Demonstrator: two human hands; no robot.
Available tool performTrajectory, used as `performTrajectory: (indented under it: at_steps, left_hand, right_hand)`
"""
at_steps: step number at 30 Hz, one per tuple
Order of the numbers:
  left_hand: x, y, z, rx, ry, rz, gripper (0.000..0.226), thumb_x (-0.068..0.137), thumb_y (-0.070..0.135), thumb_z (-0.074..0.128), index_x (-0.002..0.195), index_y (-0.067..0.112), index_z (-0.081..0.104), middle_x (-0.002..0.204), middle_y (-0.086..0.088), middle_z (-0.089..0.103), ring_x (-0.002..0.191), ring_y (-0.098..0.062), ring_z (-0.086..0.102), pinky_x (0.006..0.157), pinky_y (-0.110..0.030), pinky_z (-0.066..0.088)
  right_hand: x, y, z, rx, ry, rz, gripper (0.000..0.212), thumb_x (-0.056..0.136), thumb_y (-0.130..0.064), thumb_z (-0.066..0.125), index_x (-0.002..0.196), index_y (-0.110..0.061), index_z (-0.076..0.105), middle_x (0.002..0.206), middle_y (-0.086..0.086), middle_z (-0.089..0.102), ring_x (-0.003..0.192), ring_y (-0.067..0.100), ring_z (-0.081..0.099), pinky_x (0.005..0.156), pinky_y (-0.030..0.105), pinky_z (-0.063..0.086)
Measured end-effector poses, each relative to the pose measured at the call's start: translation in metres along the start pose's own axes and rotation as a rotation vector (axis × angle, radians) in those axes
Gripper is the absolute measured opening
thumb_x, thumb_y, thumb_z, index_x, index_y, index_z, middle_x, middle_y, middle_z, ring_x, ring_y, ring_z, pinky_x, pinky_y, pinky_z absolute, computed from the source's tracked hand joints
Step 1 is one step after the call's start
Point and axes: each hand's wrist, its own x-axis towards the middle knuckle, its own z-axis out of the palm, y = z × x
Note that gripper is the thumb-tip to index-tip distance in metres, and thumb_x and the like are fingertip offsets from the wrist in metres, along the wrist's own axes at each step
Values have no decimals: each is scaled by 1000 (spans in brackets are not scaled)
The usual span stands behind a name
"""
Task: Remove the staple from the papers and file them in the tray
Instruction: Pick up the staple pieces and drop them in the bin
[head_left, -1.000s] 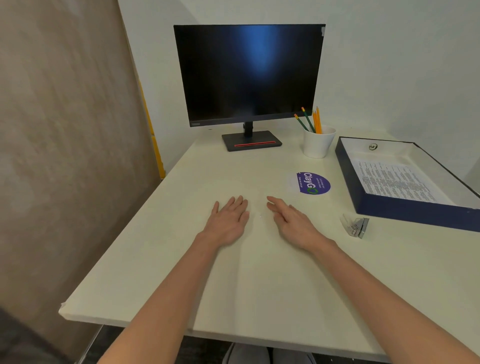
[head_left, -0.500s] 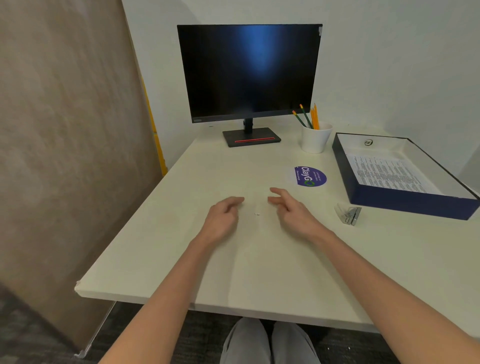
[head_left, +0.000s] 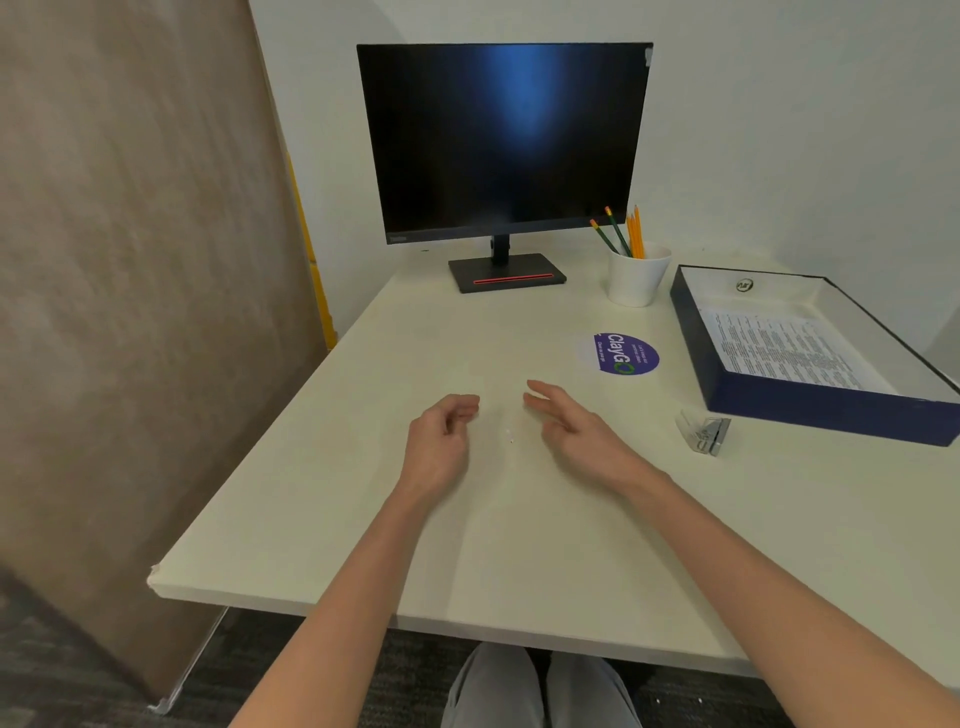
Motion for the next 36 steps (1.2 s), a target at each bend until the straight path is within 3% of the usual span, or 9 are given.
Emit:
performTrajectory:
  at_steps: [3,5,8,12,15,17,20,26,36]
  left_hand:
    - [-1,-1,-1,-24,26,-5,45,88,-8,34,118,11,63,105,0,67,100,-7,60,82,2,39]
    - [-2,-1,-1,-52,38,-10,45,88,-8,34,118,11,63,104,0,67,101,-8,62,87,-7,43]
    - [-2,-3,-1,-58,31,-3,45,89,-8,33,117,10,63,105,-2,67,101,-9,62,78,5,38]
    - [-1,-5,0,-48,37,-11,44,89,-6,34,117,11,63,104,-2,68,101,-9,62,76,6,38]
    - [0,-5,2,3,16,-7,44,89,-5,36,116,14,64,104,1,68,96,-8,60,72,4,39]
    - [2,-4,4,41,-11,-10,44,88,-3,37,115,17,65,103,3,68,91,-8,59,69,-3,40]
    - [5,-2,7,70,-8,-20,43,88,-2,36,114,18,65,102,3,68,89,-10,57,73,-15,41]
    - [4,-3,8,97,18,-13,42,89,-3,36,112,16,65,99,2,69,90,-9,58,81,-19,41]
    - [3,-6,8,86,1,-10,43,89,-2,35,113,18,65,100,3,69,87,-10,58,78,-21,43]
  right_hand:
    - [15,-10,7,-181,-76,-14,52,98,-9,30,147,-27,26,149,-7,42,137,11,36,115,32,22]
    - [16,-12,12,-238,-106,-38,50,99,-11,29,147,-28,27,147,-8,44,137,9,36,116,31,20]
    - [6,-6,14,-193,-106,-77,47,100,-15,32,144,-30,32,141,-9,52,132,9,44,111,29,30]
    - [-9,4,10,7,-106,-75,45,97,-7,38,138,-26,43,127,-7,64,123,0,51,102,19,37]
    - [-12,7,7,188,78,-28,36,93,-3,48,120,-25,56,111,-1,65,101,5,59,87,12,41]
    - [-11,9,10,91,230,-10,22,89,-8,57,102,-25,63,102,0,58,93,6,58,86,14,42]
    - [-6,6,19,-79,233,-8,11,83,-19,66,87,-29,65,91,-8,49,97,13,56,93,26,43]
    - [2,-2,25,-256,194,35,14,83,-35,68,94,-27,66,86,-15,41,104,13,41,88,27,23]
    - [11,-6,33,-325,242,50,4,84,-33,64,86,-31,66,88,-8,43,99,14,41,87,29,24]
